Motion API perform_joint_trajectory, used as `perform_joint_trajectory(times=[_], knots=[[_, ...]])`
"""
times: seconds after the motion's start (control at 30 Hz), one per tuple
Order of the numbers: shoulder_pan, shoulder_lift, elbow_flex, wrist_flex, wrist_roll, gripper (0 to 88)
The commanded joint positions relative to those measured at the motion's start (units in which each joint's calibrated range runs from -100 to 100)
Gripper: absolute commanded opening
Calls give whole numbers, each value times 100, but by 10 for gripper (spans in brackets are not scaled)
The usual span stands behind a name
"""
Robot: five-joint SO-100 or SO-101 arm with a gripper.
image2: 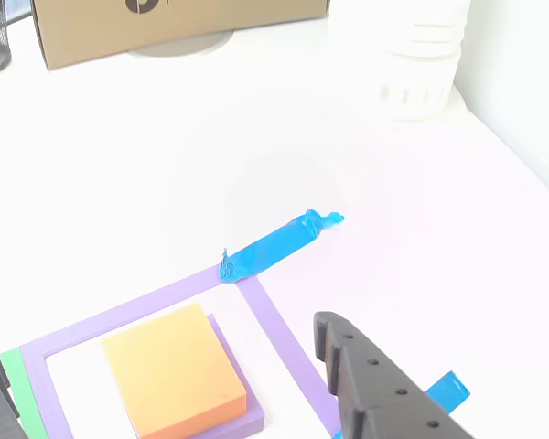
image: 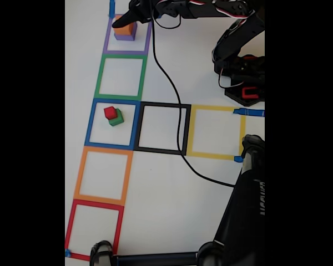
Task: Tower of hanoi
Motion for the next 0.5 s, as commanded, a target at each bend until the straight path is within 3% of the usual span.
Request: perform_joint_trajectory(times=[0.0,0.47], knots=[[-43,597,154,-1546,0,441],[-206,2559,290,-3764,0,436]])
